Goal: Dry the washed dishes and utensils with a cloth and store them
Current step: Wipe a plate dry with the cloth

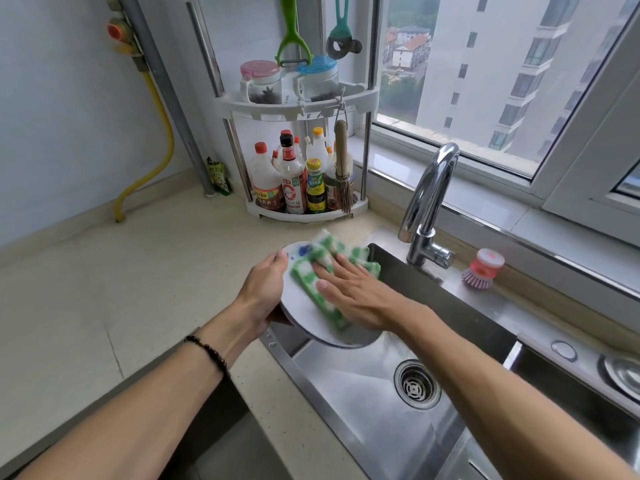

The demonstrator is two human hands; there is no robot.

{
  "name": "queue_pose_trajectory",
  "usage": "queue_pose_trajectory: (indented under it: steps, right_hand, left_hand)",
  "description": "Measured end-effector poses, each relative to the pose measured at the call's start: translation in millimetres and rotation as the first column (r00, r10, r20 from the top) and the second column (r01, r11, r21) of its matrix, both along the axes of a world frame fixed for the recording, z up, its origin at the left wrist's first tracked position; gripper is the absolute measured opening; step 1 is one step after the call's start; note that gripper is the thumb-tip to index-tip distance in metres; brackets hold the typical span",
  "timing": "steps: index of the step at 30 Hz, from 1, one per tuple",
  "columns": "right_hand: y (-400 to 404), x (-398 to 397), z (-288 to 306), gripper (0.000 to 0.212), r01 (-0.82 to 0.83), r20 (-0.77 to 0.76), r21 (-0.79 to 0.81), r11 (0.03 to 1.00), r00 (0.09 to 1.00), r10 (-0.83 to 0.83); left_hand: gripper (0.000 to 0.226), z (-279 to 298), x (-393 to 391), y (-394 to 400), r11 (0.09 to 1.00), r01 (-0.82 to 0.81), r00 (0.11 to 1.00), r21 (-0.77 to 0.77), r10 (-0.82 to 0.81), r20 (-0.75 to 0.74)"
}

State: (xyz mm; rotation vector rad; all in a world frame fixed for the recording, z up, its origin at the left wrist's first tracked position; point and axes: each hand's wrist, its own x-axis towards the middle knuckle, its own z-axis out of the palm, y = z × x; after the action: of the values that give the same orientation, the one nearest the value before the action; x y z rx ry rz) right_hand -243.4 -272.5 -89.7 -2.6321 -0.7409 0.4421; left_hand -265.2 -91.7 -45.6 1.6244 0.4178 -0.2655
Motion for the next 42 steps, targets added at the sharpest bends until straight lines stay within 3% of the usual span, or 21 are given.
queue_pose_trajectory:
  steps: [3,7,12,17,21,23,25,26,27,28,29,30,31,34,35,36,38,42]
  right_hand:
    - [-14,-26,-5,0.064,-0.049,-0.066,-0.041,0.998,0.997,0.046]
    - [16,-66,7,0.049,-0.105,-0.127,0.225,0.969,0.983,0.136]
    - [20,-26,5,0.049,-0.125,0.014,0.096,0.987,0.992,0.125]
    - [-10,-12,-6,0.062,-0.045,-0.032,-0.106,0.993,0.999,0.041]
    - [-12,-48,-13,0.082,-0.046,-0.074,0.089,0.995,0.996,0.053]
    - [-9,-58,-22,0.074,-0.019,0.116,0.126,0.992,0.993,0.004]
    - [-6,-54,-32,0.044,0.003,0.467,0.097,0.995,0.883,-0.048]
    - [-5,-50,-36,0.033,0.034,0.563,0.103,0.994,0.822,-0.087]
    - [-4,-47,-39,0.029,0.051,0.619,0.116,0.992,0.777,-0.112]
    - [-5,-44,-40,0.028,0.046,0.641,0.12,0.992,0.76,-0.112]
    - [-6,-43,-40,0.027,0.037,0.655,0.123,0.992,0.748,-0.109]
    - [-8,-42,-38,0.026,0.032,0.654,0.128,0.991,0.748,-0.108]
    - [-12,-39,-37,0.026,0.028,0.652,0.133,0.991,0.75,-0.109]
    - [-21,-31,-32,0.024,0.001,0.552,0.189,0.982,0.827,-0.107]
    - [-24,-28,-30,0.023,-0.009,0.497,0.227,0.974,0.861,-0.108]
    - [-26,-27,-28,0.022,-0.012,0.456,0.25,0.968,0.884,-0.107]
    - [-27,-26,-23,0.026,-0.003,0.413,0.263,0.965,0.904,-0.11]
    - [-23,-24,-18,0.046,0.206,0.358,0.413,0.887,0.859,-0.366]
  left_hand:
    - [0.035,4,8,9,0.99,-0.08,0.996,0.115,0.077,0.036]
    - [0.045,4,8,9,0.998,0.015,0.999,0.065,-0.013,-0.038]
    - [0.047,3,0,7,0.982,0.178,0.975,-0.063,-0.185,-0.124]
    - [0.041,5,-1,14,0.998,0.013,0.997,0.059,-0.008,-0.071]
    - [0.037,2,8,24,0.992,-0.088,0.996,0.093,0.09,-0.017]
    - [0.037,1,8,23,0.992,-0.109,0.994,0.067,0.111,-0.02]
    - [0.037,-2,9,21,0.995,-0.104,0.993,-0.005,0.103,-0.051]
    - [0.036,-2,10,21,0.996,-0.085,0.994,-0.034,0.083,-0.07]
    - [0.036,-5,13,22,0.998,-0.066,0.995,-0.008,0.066,-0.068]
    - [0.036,-8,17,24,0.99,-0.009,1.0,0.142,0.014,-0.028]
    - [0.038,-11,22,28,0.905,0.081,0.994,0.418,-0.106,0.036]
    - [0.042,-12,24,33,0.717,0.143,0.964,0.683,-0.258,0.07]
    - [0.05,-13,23,36,0.506,0.16,0.896,0.848,-0.436,0.09]
    - [0.089,-15,11,34,0.171,0.283,0.628,0.944,-0.777,-0.047]
    - [0.085,-22,7,33,0.086,0.309,0.556,0.947,-0.824,-0.107]
    - [0.067,-31,3,31,0.03,0.285,0.504,0.958,-0.855,-0.123]
    - [0.023,-45,-1,25,0.03,0.179,0.476,0.983,-0.878,-0.06]
    - [0.024,-45,2,22,0.302,0.149,0.586,0.942,-0.794,0.162]
